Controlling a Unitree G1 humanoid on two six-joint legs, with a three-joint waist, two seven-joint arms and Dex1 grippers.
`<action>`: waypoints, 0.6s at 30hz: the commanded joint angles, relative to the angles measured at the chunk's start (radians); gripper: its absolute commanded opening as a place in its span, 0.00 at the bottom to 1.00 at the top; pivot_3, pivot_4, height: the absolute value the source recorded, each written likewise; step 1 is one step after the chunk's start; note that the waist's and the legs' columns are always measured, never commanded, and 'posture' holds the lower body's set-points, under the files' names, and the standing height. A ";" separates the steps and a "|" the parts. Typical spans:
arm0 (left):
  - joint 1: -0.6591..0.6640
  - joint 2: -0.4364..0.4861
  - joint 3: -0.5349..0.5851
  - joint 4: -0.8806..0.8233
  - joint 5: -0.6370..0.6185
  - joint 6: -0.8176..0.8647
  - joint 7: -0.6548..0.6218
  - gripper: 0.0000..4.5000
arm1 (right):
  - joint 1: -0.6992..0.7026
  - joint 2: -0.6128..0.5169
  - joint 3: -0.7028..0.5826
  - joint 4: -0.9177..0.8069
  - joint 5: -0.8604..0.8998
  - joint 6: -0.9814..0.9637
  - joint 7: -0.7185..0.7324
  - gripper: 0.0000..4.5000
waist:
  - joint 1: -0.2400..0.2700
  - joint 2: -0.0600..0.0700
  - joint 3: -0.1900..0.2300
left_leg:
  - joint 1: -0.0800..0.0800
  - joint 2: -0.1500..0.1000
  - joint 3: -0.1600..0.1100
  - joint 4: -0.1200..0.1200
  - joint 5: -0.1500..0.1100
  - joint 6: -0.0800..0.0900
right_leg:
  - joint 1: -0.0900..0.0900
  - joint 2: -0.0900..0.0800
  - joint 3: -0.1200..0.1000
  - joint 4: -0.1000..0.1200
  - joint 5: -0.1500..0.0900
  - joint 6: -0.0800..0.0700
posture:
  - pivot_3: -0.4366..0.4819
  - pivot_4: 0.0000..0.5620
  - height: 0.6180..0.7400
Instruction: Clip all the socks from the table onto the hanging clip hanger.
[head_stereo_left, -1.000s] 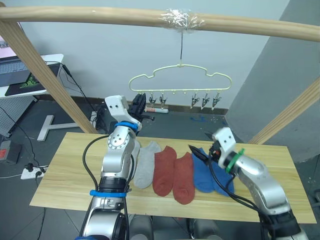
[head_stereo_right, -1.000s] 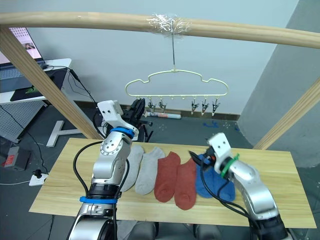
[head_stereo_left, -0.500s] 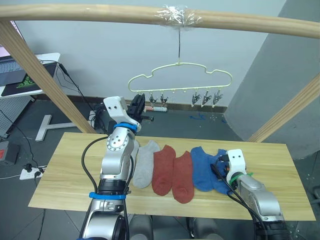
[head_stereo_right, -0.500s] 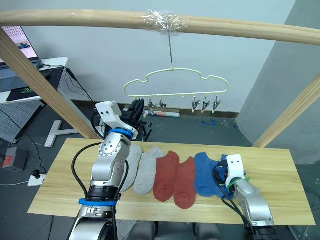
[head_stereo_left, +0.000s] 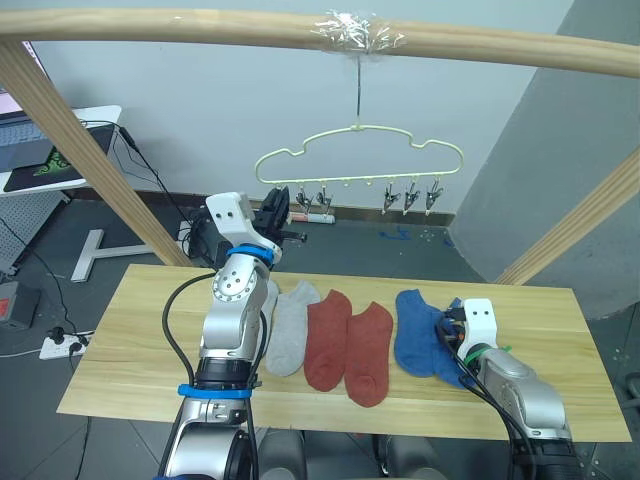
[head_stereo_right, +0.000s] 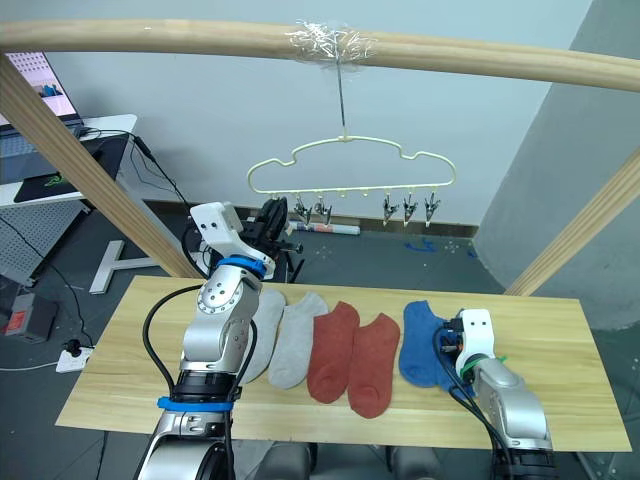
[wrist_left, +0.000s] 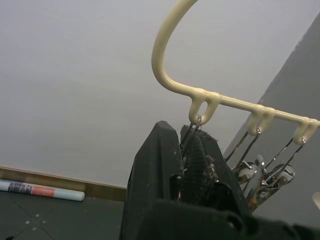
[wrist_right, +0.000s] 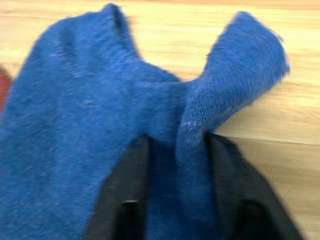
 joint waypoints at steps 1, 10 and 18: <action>-0.012 -0.002 0.006 -0.010 0.004 -0.023 0.003 0.02 | 0.030 -0.015 -0.001 -0.047 0.029 -0.019 0.044 0.07 | 0.000 0.000 0.000 | 0.000 0.000 0.000 0.000 0.000 0.000 | 0.000 0.000 0.000 0.000 0.000 0.000 | 0.61 0.39 1.00; -0.011 -0.007 0.007 -0.005 0.001 -0.031 0.004 0.02 | 0.101 -0.148 0.063 -0.321 0.078 -0.063 0.225 0.01 | -0.003 0.002 0.003 | 0.000 0.000 0.000 0.000 0.000 0.000 | 0.000 0.000 0.000 0.000 -0.001 0.002 | 0.61 0.38 1.00; -0.001 0.013 0.011 -0.026 -0.029 -0.002 -0.040 0.02 | -0.024 -0.301 0.226 -0.476 0.122 -0.030 0.414 0.01 | -0.004 0.001 0.005 | 0.000 0.000 -0.001 0.000 0.000 0.000 | 0.000 0.000 0.000 0.000 -0.001 0.003 | 0.64 0.38 1.00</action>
